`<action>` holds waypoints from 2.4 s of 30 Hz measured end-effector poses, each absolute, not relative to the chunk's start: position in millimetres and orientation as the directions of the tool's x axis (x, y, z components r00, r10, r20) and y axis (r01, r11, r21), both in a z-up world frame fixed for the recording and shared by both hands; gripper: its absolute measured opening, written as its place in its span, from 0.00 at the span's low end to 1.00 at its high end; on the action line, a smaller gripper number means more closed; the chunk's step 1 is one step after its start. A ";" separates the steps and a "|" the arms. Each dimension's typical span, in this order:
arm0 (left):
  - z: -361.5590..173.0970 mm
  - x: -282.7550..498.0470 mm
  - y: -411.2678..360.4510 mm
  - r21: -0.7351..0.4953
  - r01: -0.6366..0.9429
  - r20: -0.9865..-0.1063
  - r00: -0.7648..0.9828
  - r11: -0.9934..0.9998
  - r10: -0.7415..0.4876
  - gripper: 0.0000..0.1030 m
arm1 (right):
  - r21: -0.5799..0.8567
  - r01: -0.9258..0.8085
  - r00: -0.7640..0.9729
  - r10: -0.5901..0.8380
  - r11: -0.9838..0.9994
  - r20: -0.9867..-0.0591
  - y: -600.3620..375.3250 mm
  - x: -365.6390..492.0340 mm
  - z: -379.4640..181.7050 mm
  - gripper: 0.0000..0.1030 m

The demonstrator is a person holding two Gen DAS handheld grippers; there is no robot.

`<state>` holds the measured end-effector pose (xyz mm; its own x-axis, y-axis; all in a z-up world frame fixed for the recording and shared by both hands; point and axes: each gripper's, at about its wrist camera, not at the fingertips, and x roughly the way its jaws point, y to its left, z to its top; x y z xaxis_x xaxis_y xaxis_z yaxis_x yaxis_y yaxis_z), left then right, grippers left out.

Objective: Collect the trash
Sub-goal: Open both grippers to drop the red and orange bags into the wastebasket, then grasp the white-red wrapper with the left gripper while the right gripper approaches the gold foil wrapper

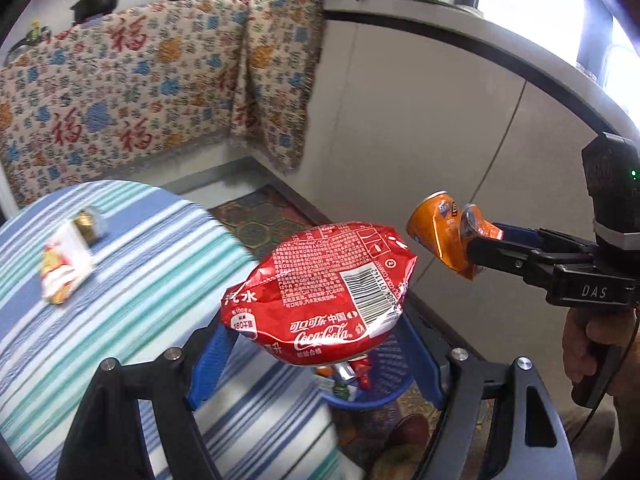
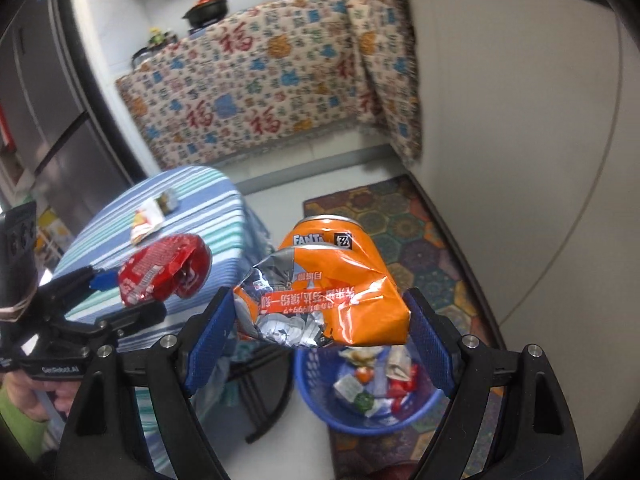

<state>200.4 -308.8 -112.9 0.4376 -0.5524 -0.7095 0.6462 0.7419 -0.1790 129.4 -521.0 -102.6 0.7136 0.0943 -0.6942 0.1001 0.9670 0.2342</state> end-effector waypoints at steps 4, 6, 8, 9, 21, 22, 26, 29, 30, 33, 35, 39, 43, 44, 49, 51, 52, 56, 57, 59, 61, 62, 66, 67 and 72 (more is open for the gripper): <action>-134.2 207.5 -352.9 -0.197 0.669 -0.737 0.381 0.717 -0.558 0.71 | 0.276 0.160 0.695 0.091 0.948 -0.713 -560.2 131.8 -119.4 0.82; -146.8 212.4 -373.4 -0.200 0.674 -0.752 0.359 0.711 -0.552 0.71 | 0.305 0.186 0.684 0.100 0.934 -0.723 -577.7 136.2 -130.2 0.82; -159.0 217.0 -389.6 -0.187 0.680 -0.766 0.351 0.709 -0.539 0.71 | 0.332 0.209 0.672 0.112 0.920 -0.732 -589.6 142.0 -140.3 0.82; -164.7 218.5 -394.5 -0.180 0.682 -0.772 0.348 0.709 -0.531 0.71 | 0.346 0.220 0.665 0.119 0.912 -0.737 -596.7 145.9 -146.3 0.82; -222.6 232.3 -445.9 -0.127 0.711 -0.835 0.300 0.692 -0.461 0.72 | 0.478 0.292 0.620 0.217 0.828 -0.754 -632.1 183.5 -205.2 0.83; -226.6 233.8 -448.0 -0.127 0.712 -0.841 0.292 0.691 -0.455 0.72 | 0.486 0.296 0.619 0.223 0.822 -0.753 -633.6 186.5 -208.6 0.84; -240.9 236.0 -453.8 -0.123 0.709 -0.857 0.277 0.694 -0.435 0.77 | 0.513 0.321 0.629 0.226 0.796 -0.744 -641.3 192.8 -216.7 0.89; -248.8 237.9 -455.1 -0.120 0.702 -0.868 0.269 0.702 -0.418 0.77 | 0.511 0.325 0.642 0.211 0.796 -0.737 -645.2 191.1 -212.4 0.89; -248.1 237.8 -454.2 -0.122 0.699 -0.867 0.271 0.705 -0.419 0.77 | 0.507 0.327 0.651 0.199 0.797 -0.733 -645.8 188.8 -208.7 0.89; -228.5 232.6 -440.6 -0.164 0.681 -0.836 0.289 0.714 -0.467 0.77 | 0.475 0.324 0.678 0.149 0.818 -0.719 -644.5 179.5 -189.2 0.90; -207.2 227.6 -427.4 -0.195 0.673 -0.807 0.304 0.714 -0.507 0.77 | 0.432 0.311 0.707 0.097 0.847 -0.701 -638.7 169.3 -167.2 0.91; -151.1 206.8 -388.6 -0.210 0.665 -0.755 0.355 0.717 -0.551 0.77 | 0.386 0.299 0.770 0.019 0.873 -0.638 -622.1 150.2 -119.1 0.94; -109.7 188.0 -339.0 -0.188 0.641 -0.731 0.414 0.744 -0.542 0.77 | 0.329 0.262 0.828 -0.036 0.907 -0.559 -584.1 132.9 -70.5 0.96; -104.3 183.9 -324.7 -0.181 0.630 -0.731 0.428 0.756 -0.532 0.77 | 0.317 0.250 0.836 -0.039 0.915 -0.547 -572.5 129.5 -63.1 0.97; -106.3 173.1 -240.1 -0.113 0.523 -0.765 0.496 0.845 -0.410 0.77 | 0.264 0.146 0.829 0.028 0.953 -0.559 -492.1 133.2 -56.0 0.97; -117.1 179.0 -208.8 -0.072 0.457 -0.787 0.520 0.887 -0.332 0.77 | 0.237 0.076 0.798 0.083 0.968 -0.596 -453.2 144.3 -67.6 0.97; -123.6 184.4 -193.0 -0.050 0.413 -0.798 0.532 0.909 -0.285 0.77 | 0.224 0.037 0.779 0.113 0.974 -0.616 -432.4 150.5 -75.1 0.97; -141.8 204.5 -146.2 -0.010 0.284 -0.810 0.560 0.959 -0.174 0.77 | 0.182 -0.084 0.716 0.186 0.980 -0.673 -366.9 169.1 -104.0 0.97; -144.6 209.2 -138.3 -0.011 0.266 -0.810 0.563 0.964 -0.165 0.77 | 0.169 -0.110 0.704 0.197 0.979 -0.682 -352.1 174.5 -109.7 0.97; -148.9 215.6 -128.9 -0.005 0.248 -0.810 0.567 0.969 -0.149 0.77 | 0.146 -0.145 0.687 0.206 0.979 -0.697 -332.9 181.7 -119.8 0.97; -152.1 222.9 -123.1 -0.008 0.239 -0.811 0.567 0.971 -0.146 0.77 | 0.122 -0.177 0.667 0.211 0.977 -0.715 -315.0 190.3 -129.7 0.97; -153.5 225.9 -120.9 -0.010 0.240 -0.812 0.565 0.971 -0.148 0.77 | 0.111 -0.188 0.660 0.209 0.976 -0.721 -308.1 193.6 -134.0 0.97; -160.8 236.9 -116.4 -0.004 0.260 -0.817 0.556 0.966 -0.153 0.77 | 0.086 -0.214 0.622 0.204 0.973 -0.756 -284.0 204.5 -153.2 0.97; -164.0 238.2 -110.5 -0.013 0.269 -0.821 0.548 0.963 -0.164 0.77 | 0.083 -0.212 0.609 0.198 0.974 -0.768 -278.2 207.9 -158.1 0.97; -165.1 280.0 -84.1 -0.149 0.333 -0.807 0.503 0.931 -0.310 0.77 | 0.061 -0.256 0.564 0.200 0.965 -0.801 -258.2 209.0 -178.1 0.97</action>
<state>280.0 -84.1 -165.1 0.5030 -0.3095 -0.8069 0.3335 0.9309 -0.1492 209.0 -258.2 -178.1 0.5636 0.2002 -0.8014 -0.2564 0.9647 0.0607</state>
